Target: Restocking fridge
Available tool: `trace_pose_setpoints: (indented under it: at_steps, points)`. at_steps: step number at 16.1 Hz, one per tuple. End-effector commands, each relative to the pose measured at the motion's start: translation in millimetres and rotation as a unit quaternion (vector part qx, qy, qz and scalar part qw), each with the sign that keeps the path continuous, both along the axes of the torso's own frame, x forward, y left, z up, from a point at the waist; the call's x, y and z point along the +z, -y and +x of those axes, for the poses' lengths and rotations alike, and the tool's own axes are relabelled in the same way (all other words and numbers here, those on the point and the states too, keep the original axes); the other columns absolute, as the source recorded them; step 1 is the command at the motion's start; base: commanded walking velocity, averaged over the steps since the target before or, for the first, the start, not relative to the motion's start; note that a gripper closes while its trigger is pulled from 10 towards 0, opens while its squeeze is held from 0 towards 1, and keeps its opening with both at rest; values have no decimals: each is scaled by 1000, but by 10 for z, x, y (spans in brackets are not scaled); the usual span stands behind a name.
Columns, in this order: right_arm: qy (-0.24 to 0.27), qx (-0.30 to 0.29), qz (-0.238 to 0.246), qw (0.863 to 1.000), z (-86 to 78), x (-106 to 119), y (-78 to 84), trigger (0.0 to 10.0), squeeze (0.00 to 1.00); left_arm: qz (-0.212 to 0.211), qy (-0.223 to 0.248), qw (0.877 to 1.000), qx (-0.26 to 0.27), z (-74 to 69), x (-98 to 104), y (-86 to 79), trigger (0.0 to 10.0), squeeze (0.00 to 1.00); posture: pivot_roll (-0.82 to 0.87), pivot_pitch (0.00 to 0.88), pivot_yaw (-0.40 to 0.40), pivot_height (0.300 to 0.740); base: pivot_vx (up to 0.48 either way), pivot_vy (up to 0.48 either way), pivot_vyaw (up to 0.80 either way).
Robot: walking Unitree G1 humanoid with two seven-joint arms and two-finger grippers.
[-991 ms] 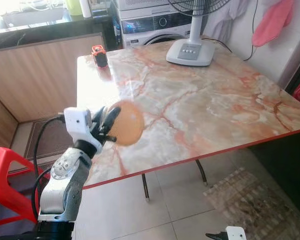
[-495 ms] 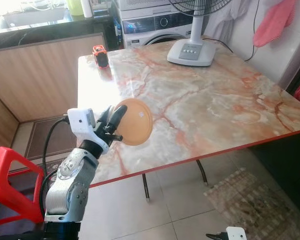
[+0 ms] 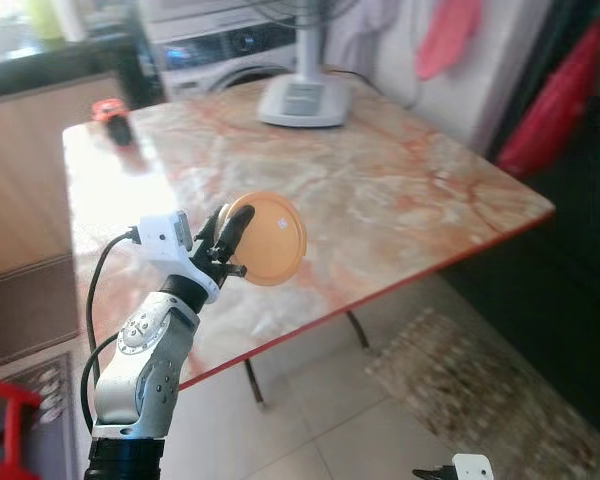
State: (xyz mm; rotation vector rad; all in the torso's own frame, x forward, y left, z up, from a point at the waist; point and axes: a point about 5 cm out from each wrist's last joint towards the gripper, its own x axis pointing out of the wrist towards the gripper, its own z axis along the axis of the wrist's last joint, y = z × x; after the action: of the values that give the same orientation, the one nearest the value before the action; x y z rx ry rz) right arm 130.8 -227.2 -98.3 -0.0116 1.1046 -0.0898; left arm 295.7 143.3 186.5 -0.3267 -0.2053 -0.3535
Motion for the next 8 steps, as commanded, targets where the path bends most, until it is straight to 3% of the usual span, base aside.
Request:
trace_pose_setpoints:
  at_steps: [1,8]
  points:
    - [-7,7,3,1000,-19,-12,-22,10000,0,0,4,1000,7,22,35,-30,10000,0,-24,0,52,740,0,0,-788]
    - [-12,16,11,1000,-15,-13,-34,10000,0,-4,8,1000,5,51,66,5,10000,0,-22,0,54,740,0,0,-788]
